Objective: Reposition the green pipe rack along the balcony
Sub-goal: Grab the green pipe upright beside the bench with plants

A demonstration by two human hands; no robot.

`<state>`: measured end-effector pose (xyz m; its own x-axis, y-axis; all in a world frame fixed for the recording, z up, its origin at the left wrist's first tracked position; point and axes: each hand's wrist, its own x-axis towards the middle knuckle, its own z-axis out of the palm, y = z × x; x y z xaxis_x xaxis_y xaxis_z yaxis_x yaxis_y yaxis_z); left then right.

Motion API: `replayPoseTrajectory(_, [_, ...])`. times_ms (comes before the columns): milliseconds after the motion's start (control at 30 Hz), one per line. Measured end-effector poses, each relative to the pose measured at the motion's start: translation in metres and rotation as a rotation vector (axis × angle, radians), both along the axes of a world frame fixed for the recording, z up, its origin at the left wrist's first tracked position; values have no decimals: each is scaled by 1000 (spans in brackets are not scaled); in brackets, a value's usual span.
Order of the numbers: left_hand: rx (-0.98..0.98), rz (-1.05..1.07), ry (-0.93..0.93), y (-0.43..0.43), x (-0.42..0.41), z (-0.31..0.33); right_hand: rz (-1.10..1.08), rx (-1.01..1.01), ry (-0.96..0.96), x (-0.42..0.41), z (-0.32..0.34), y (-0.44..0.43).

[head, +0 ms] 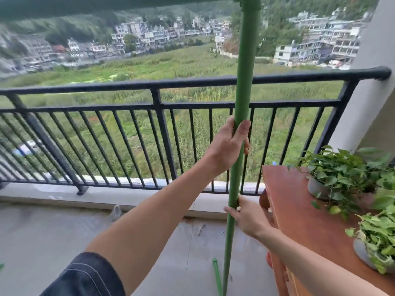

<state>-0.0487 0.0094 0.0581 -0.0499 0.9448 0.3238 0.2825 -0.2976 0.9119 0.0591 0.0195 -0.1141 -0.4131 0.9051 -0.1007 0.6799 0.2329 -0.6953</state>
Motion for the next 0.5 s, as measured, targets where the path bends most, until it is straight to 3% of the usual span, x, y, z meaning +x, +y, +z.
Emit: replayPoseTrajectory(500, [36, 119, 46, -76, -165, -20, 249, -32, -41, -159, -8, -57])
